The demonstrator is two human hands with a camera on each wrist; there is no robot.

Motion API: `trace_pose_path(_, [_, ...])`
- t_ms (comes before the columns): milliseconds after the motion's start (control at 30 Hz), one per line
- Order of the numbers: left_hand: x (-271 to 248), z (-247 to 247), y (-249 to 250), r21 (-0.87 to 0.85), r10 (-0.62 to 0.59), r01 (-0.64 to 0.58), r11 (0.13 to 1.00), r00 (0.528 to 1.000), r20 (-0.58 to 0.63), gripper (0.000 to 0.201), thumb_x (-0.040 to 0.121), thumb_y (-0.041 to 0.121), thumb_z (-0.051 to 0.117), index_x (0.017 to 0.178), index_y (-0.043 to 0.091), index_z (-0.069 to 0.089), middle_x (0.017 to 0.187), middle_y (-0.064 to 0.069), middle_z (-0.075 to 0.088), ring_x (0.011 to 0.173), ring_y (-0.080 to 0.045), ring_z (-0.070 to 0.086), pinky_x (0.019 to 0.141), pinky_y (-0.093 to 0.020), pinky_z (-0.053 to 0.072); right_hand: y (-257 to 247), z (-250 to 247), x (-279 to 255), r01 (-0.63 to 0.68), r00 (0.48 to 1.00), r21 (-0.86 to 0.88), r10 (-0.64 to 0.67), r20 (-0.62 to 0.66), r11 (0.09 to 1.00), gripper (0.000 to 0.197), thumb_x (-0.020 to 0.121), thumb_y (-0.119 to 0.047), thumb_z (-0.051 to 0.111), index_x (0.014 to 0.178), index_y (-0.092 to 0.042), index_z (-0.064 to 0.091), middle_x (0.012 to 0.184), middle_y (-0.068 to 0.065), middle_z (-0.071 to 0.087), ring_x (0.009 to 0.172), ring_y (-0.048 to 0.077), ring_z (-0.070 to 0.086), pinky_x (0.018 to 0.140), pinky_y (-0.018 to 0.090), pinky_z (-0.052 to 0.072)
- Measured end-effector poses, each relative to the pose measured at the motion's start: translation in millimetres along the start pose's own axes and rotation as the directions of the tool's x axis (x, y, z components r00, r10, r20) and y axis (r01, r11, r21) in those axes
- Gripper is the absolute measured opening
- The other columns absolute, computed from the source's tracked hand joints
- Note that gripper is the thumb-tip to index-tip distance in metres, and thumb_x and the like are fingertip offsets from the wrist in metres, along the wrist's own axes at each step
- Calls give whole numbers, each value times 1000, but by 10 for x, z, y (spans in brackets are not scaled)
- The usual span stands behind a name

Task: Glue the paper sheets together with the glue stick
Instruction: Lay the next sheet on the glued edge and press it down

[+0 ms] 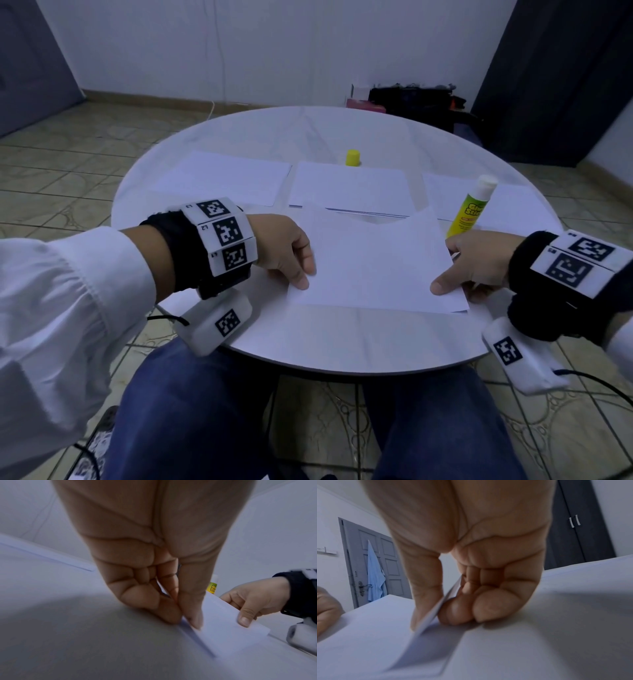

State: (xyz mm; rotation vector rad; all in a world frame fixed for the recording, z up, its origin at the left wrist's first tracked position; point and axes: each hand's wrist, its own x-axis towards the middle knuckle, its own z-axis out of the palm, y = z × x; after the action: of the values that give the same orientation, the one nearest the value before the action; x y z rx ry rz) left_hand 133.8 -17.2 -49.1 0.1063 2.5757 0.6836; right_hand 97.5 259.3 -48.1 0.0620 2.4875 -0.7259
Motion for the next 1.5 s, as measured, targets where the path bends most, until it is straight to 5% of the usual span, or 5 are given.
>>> trace_pose_path(300, [-16, -2, -8, 12, -3, 3, 1000, 1000, 4, 18, 74, 22, 81, 79, 27, 64, 45, 19, 57, 42, 3, 50, 50, -9, 37, -1, 8, 17, 5, 1000, -13, -6, -16, 1000, 39, 71, -1, 79, 106, 2, 61, 102, 31, 65, 62, 28, 57, 57, 33, 49])
trace_pose_path(833, [-8, 2, 2, 15, -10, 10, 1000, 1000, -6, 17, 75, 21, 81, 78, 28, 65, 45, 19, 57, 40, 4, 49, 48, -7, 37, -6, 22, 27, 15, 999, -52, -17, -33, 999, 40, 71, -2, 79, 105, 3, 58, 101, 31, 65, 66, 30, 58, 58, 35, 50])
trace_pose_path(1033, [0, 15, -9, 18, -10, 10, 1000, 1000, -9, 18, 75, 18, 81, 78, 26, 65, 45, 17, 58, 39, 3, 49, 46, -7, 37, -72, -13, -14, 8, 999, -136, -13, -34, 991, 38, 73, -9, 80, 103, 0, 58, 90, 20, 68, 64, 28, 59, 58, 34, 52])
trace_pose_path(1200, [20, 9, 3, 32, -10, 10, 999, 1000, 0, 18, 75, 17, 81, 79, 25, 66, 47, 15, 59, 41, 0, 49, 49, -9, 40, -73, -95, -67, -15, 999, -188, 6, -49, 982, 29, 73, -11, 80, 73, -9, 52, 54, 4, 63, 59, 23, 59, 50, 25, 46])
trace_pose_path(1500, [13, 11, 21, 56, -14, 15, 998, 1000, -15, 17, 75, 19, 80, 78, 27, 66, 44, 17, 56, 39, 2, 48, 46, -7, 37, -71, -86, -109, 4, 999, -210, -15, -51, 978, 30, 75, -12, 78, 65, -11, 50, 58, 4, 64, 66, 23, 60, 51, 24, 45])
